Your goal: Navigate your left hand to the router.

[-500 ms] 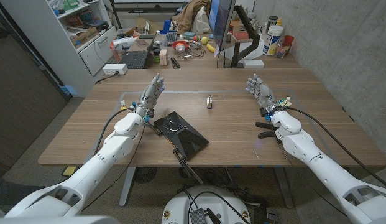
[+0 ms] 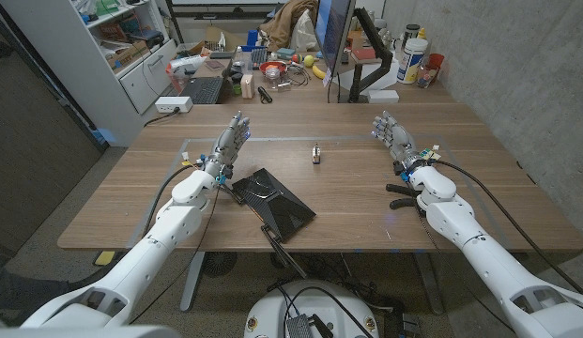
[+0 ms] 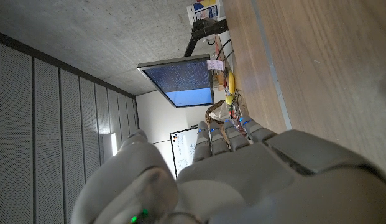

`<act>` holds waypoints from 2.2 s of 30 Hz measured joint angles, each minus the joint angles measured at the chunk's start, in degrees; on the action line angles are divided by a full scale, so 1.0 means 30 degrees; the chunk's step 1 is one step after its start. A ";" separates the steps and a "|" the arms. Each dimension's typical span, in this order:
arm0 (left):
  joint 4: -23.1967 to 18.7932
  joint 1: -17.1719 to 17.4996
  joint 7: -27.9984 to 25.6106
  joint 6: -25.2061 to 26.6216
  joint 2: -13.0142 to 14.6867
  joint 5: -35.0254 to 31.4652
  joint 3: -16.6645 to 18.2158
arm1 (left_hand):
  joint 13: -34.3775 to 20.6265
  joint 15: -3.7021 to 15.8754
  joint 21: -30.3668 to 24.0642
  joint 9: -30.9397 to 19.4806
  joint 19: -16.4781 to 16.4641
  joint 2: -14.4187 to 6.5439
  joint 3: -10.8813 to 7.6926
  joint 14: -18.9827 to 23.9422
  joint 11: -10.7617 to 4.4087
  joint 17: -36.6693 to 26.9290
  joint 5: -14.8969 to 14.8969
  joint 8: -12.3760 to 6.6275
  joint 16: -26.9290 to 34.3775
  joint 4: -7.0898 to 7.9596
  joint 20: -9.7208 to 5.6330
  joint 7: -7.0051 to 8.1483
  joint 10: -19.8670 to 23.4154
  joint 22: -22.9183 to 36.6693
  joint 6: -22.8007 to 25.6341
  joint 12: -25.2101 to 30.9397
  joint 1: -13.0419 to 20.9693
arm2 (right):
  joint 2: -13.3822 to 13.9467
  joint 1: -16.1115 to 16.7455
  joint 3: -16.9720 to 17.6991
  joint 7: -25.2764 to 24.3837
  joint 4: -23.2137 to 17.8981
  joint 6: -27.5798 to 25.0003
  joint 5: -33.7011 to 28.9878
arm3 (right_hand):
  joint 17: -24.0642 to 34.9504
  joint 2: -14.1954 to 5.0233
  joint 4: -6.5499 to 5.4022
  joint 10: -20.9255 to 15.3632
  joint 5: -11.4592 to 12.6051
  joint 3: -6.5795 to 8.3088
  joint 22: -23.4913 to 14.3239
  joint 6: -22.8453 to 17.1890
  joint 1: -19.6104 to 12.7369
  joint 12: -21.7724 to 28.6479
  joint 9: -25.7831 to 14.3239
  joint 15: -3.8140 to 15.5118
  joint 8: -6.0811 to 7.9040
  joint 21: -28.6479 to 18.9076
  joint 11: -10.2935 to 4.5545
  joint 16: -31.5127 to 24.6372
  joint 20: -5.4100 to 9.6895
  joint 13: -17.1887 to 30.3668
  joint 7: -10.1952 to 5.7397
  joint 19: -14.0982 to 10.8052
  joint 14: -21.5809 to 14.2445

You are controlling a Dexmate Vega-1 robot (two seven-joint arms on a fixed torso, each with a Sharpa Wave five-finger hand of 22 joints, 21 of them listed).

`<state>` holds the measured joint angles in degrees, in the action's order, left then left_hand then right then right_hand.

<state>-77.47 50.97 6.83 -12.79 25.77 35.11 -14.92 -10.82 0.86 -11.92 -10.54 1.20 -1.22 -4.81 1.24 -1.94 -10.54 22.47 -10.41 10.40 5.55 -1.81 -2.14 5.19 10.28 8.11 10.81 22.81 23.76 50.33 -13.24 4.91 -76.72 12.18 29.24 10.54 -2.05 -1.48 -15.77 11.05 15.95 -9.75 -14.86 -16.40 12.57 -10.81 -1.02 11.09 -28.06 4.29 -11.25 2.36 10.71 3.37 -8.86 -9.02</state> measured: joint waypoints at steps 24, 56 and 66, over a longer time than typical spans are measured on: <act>-0.2618 0.1799 0.0061 0.0084 -0.0063 -0.1060 0.1638 | 0.0003 -0.0001 0.0000 0.0003 0.0164 -0.0176 0.0001 -0.0001 0.0001 0.0003 -0.0002 -0.0074 -0.0003 -0.0003 -0.0037 0.0001 -0.0001 -0.0004 -0.0001 0.0072 0.0175 | -0.1957 0.0216 0.1883 0.1227 0.0457 -0.0350 -0.1765 | -0.0004 -0.0001 0.0000 -0.0207 -0.0001 -0.0001 0.0003 -0.0101 0.0001 -0.0004 0.0003 0.0105 0.0000 0.0263 0.0005 0.0001 -0.0104 -0.0018 -0.0102 -0.0101 -0.0103; -0.4596 0.3014 -0.0643 0.0347 0.0722 -0.2848 0.2102 | 0.0005 -0.0001 0.0001 0.0007 0.0260 -0.0328 0.0001 -0.0002 0.0105 0.0005 -0.0003 -0.0281 0.0075 -0.0005 0.0061 0.0035 0.0103 -0.0007 0.0169 0.0148 0.0326 | -0.2956 0.0252 0.2951 0.1774 0.0458 -0.0496 -0.2703 | -0.0007 -0.0001 -0.0001 -0.0374 -0.0001 -0.0003 0.0006 -0.0305 0.0002 -0.0008 0.0008 0.0138 0.0000 0.0464 -0.0031 0.0001 -0.0104 -0.0015 -0.0098 -0.0308 -0.0340; -0.4917 0.3162 -0.0732 0.0291 0.1006 -0.3521 0.2029 | 0.0006 -0.0001 0.0001 0.0007 0.0258 -0.0428 -0.0055 -0.0002 0.0105 0.0054 -0.0003 -0.0281 0.0074 -0.0061 0.0061 0.0138 0.0102 -0.0008 0.0271 0.0148 0.0426 | -0.3062 0.0314 0.3039 0.1648 0.0349 -0.0238 -0.2846 | -0.0007 -0.0001 0.0021 -0.0373 -0.0001 0.0019 0.0006 -0.0304 0.0002 -0.0008 0.0008 0.0137 0.0000 0.0464 -0.0031 0.0001 -0.0208 -0.0014 -0.0098 -0.0410 -0.0339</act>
<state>-92.23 60.46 4.64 -11.91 28.79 24.55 -8.83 -10.80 0.85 -11.92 -10.52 1.98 -2.51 -4.98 1.23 -1.63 -10.38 22.46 -11.25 10.62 5.37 -1.63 -1.73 5.49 10.26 8.92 11.26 24.09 14.58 51.27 -4.12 9.85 -75.67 11.46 20.70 10.52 -2.06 -1.42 -16.89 11.04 16.00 -9.73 -15.77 -16.40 12.54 -10.78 -0.60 11.09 -26.67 4.20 -11.25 1.74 10.67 3.08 -10.09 -10.04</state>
